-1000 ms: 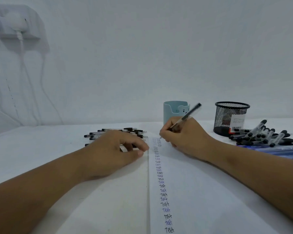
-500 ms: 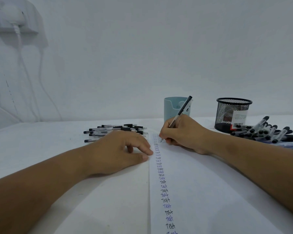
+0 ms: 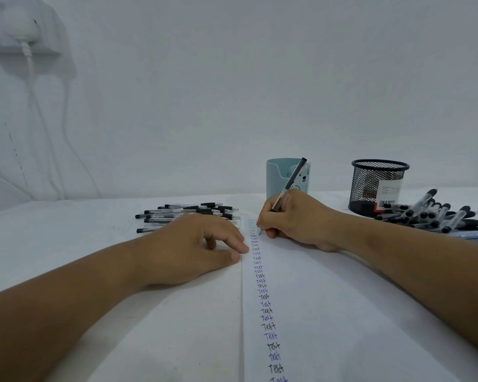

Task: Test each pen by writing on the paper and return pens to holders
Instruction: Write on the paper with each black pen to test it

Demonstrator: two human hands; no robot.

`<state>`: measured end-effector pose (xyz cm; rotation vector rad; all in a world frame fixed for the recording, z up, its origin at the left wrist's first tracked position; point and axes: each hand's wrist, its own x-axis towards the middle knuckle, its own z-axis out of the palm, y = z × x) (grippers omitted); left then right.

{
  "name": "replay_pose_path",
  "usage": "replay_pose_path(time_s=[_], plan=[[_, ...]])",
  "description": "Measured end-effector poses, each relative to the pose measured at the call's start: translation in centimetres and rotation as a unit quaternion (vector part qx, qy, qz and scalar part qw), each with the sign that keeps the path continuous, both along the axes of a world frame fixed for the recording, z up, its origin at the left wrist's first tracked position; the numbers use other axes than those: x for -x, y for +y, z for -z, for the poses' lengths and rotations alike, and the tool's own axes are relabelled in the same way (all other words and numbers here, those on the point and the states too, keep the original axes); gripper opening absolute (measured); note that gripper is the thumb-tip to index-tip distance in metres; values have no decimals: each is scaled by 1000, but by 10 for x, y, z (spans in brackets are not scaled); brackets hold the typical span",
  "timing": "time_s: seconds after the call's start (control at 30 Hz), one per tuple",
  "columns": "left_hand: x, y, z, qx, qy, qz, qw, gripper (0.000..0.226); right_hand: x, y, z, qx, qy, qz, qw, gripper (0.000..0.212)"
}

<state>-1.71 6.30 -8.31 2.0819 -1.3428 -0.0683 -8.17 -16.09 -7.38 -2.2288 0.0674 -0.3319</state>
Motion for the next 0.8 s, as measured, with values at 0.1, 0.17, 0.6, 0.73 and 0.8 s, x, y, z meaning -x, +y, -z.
replay_pose_path(time_s=[0.1, 0.17, 0.6, 0.73, 0.8], plan=[[0, 0, 0, -3, -2, -1, 1000, 16, 0, -1, 1, -5, -2, -2, 1000, 14], [0, 1, 0, -6, 1, -4, 1000, 16, -1, 0, 1, 4, -5, -4, 1000, 12], [1, 1, -2, -9, 6, -4, 1000, 15, 1, 0, 1, 35, -20, 6, 999, 16], [5, 2, -3, -7, 11, -1, 1000, 16, 0, 0, 1, 33, -14, 4, 999, 16], [4, 2, -3, -5, 10, -1, 1000, 16, 0, -1, 2, 37, -20, 9, 999, 16]])
